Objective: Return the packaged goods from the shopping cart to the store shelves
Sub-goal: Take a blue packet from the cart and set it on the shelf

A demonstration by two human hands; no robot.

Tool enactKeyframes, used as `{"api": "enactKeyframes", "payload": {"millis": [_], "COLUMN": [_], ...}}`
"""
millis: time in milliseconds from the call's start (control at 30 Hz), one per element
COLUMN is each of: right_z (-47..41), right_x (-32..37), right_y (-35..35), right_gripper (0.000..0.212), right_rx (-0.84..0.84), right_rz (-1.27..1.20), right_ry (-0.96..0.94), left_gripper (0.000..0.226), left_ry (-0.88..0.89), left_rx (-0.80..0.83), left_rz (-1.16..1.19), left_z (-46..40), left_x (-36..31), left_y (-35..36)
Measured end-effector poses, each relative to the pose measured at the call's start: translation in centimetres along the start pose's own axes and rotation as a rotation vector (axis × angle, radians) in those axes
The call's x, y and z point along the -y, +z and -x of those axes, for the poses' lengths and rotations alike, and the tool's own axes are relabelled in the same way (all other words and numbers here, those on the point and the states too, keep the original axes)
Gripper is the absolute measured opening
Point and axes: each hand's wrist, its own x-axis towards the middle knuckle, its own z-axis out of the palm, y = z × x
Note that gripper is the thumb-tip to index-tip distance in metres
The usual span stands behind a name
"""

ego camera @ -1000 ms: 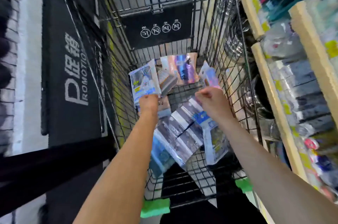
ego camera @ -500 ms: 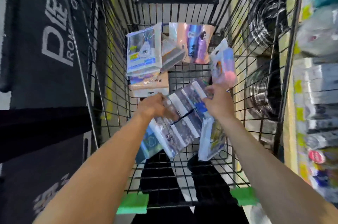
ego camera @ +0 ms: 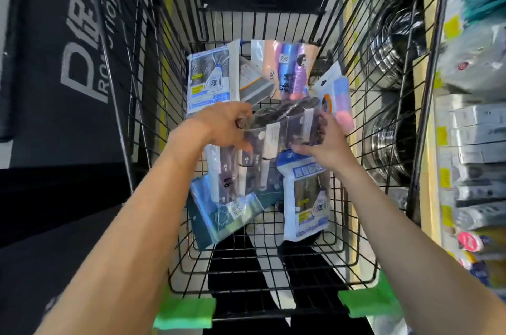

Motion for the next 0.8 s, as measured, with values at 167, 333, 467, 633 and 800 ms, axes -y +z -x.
{"api": "enactKeyframes", "payload": {"millis": [167,333,467,633,800], "right_z": [0.3,1.5,3.4,6.0,9.6], "right_x": [0.4,2.1,3.9,5.5,5.8], "right_y": [0.5,1.4,-0.6,-3.1,-2.4], "right_gripper": [0.094,0.069,0.051,0.054,0.054], "right_rx": [-0.017,-0.028,-0.033,-0.006,-0.258], "right_rz": [-0.229,-0.409,-0.439,-0.362,-0.332], "right_ry": [-0.019,-0.036,-0.044,-0.116,-0.059], "left_gripper": [0.041,0.033,0.032,0.066,0.072], "left_ry": [0.095,0.205,0.261,0.185,0.143], "left_rx": [-0.034,-0.024,0.009,-0.113,-0.194], "left_rz": [-0.073,0.028,0.147,0.113,0.220], "left_z": [1.7,3.6,4.9,3.7,1.8], "left_x": [-0.7,-1.2,-1.0,-0.5,-0.7], "left_y": [-6.0,-10.0,-11.4,-11.6,-8.4]}}
